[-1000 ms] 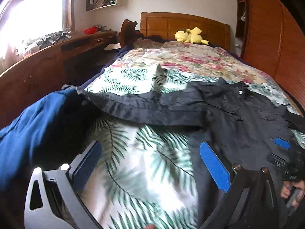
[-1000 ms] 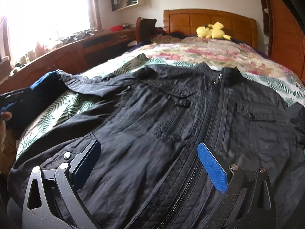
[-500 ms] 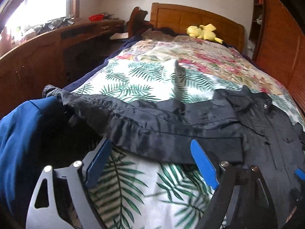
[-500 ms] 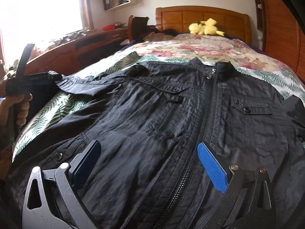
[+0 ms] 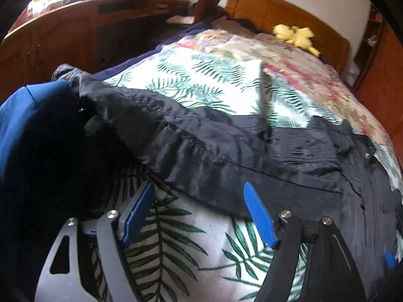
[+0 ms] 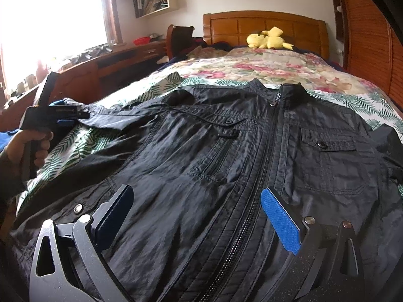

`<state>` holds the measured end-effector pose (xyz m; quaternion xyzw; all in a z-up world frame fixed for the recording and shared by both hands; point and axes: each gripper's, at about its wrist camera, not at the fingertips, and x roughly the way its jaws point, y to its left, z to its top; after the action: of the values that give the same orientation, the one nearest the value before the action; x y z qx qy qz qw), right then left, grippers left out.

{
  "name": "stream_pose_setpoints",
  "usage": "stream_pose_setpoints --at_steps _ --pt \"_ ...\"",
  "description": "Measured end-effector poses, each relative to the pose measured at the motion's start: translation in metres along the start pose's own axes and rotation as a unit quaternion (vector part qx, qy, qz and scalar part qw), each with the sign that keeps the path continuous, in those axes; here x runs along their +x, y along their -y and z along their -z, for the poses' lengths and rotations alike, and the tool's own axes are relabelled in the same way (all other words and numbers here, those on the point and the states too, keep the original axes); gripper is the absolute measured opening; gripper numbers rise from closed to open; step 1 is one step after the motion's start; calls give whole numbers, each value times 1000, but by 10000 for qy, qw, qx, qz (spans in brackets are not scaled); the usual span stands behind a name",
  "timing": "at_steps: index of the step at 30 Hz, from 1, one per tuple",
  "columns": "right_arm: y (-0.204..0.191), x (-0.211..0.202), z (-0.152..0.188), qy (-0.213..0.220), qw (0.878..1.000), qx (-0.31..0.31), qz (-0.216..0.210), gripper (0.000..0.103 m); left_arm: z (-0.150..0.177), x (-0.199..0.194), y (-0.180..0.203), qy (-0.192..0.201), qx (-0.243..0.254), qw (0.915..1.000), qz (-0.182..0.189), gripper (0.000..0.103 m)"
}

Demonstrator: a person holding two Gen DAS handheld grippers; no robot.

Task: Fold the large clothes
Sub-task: 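Fold the held sleeve across the jacket body with the left gripper, then release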

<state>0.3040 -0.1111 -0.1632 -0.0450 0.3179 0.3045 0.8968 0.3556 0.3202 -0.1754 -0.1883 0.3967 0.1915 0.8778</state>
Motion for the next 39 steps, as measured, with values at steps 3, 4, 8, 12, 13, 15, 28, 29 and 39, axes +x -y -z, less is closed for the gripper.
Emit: stream_pose_setpoints --at_steps 3,4,8,12,13,15,28,29,39 --pt "0 0 0 11 10000 5 -18 103 -2 10 -6 -173 -420 9988 190 69" --pt "0 0 -1 31 10000 16 -32 103 -2 11 -7 -173 -474 9986 167 66" --pt "0 0 -1 52 9999 38 -91 103 -4 10 -2 -13 -535 9985 129 32" --pt "0 -2 0 100 9999 11 -115 103 -8 7 6 201 -509 9985 92 0" --pt "-1 -2 0 108 9999 4 -126 103 -9 3 12 312 -429 9986 15 0" --pt "-1 -2 0 116 9998 -3 -138 103 -13 -4 21 458 -330 9984 -17 0" --pt "30 -50 -2 319 9994 139 3 103 -21 -117 166 1027 1068 9856 821 0" --pt "36 -56 -1 318 9993 170 61 103 -18 -122 173 1010 1153 9845 857 0" --pt "75 -98 2 435 9967 156 672 103 36 -133 227 641 2076 9737 690 0"
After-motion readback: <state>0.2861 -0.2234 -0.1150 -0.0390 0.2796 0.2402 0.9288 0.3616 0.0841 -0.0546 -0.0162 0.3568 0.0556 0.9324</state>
